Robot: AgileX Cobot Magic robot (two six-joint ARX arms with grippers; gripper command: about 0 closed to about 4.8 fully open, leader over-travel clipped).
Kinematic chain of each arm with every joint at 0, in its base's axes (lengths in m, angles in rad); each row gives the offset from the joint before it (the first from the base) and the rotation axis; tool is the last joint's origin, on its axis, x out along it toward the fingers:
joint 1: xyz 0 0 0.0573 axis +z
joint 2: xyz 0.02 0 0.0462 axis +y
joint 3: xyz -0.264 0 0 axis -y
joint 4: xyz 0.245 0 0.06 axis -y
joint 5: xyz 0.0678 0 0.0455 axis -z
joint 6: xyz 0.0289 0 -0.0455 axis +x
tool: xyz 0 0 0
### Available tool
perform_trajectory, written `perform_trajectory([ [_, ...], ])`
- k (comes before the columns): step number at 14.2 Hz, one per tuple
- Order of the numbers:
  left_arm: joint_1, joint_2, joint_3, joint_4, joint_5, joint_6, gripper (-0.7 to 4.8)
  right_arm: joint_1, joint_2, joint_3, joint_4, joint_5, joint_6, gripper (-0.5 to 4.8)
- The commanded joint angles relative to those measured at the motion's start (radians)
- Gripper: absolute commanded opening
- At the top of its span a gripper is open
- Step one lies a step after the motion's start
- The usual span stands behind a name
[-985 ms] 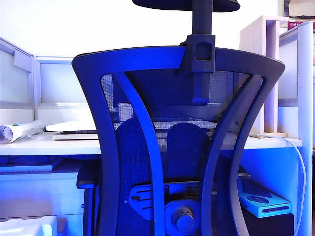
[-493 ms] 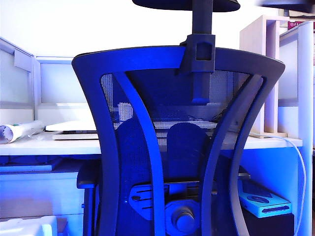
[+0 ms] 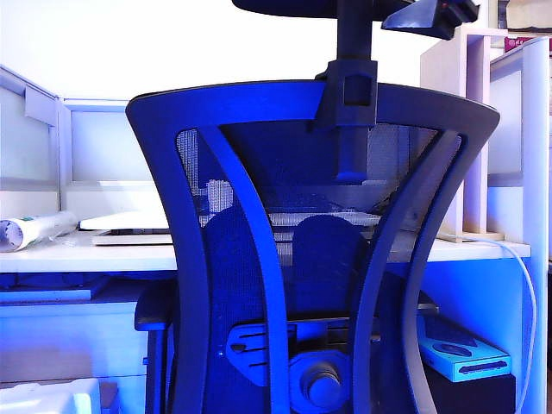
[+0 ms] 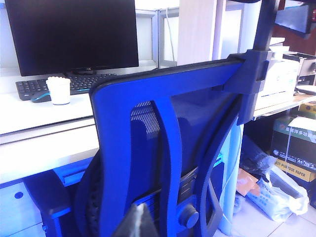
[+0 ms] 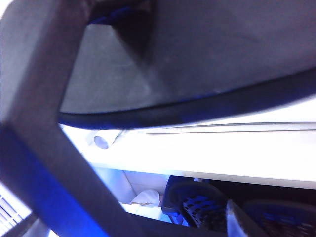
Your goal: Pull out the black chair under the table.
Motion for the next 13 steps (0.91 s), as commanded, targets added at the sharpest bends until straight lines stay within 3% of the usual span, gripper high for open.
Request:
perform_trajectory([
  [1,0.001,0.000,0.000,0.011,-0.003,0.000,-0.05,0.026,0.021,0.021,0.010,0.010,-0.002,4.79],
  [3,0.001,0.000,0.000,0.010,-0.003,0.000,-0.05,0.034,0.038,0.022,0.018,0.024,0.000,4.48],
  [4,0.001,0.000,0.000,0.009,-0.002,0.000,-0.05,0.034,0.044,0.022,0.020,0.019,0.001,3.44],
  [5,0.001,0.000,0.000,0.007,-0.003,0.000,-0.05,0.034,0.044,0.022,0.020,0.012,0.001,1.82],
  [6,0.001,0.000,0.000,0.005,-0.003,0.000,-0.05,0.034,0.043,0.022,0.027,0.007,0.001,0.55],
  [9,0.001,0.000,0.000,0.004,-0.003,0.000,-0.05,0.034,0.042,0.023,0.043,-0.002,0.001,-0.08],
  [13,0.001,0.000,0.000,0.004,-0.003,0.000,-0.05,0.034,0.000,0.022,0.030,-0.018,0.001,-0.09],
])
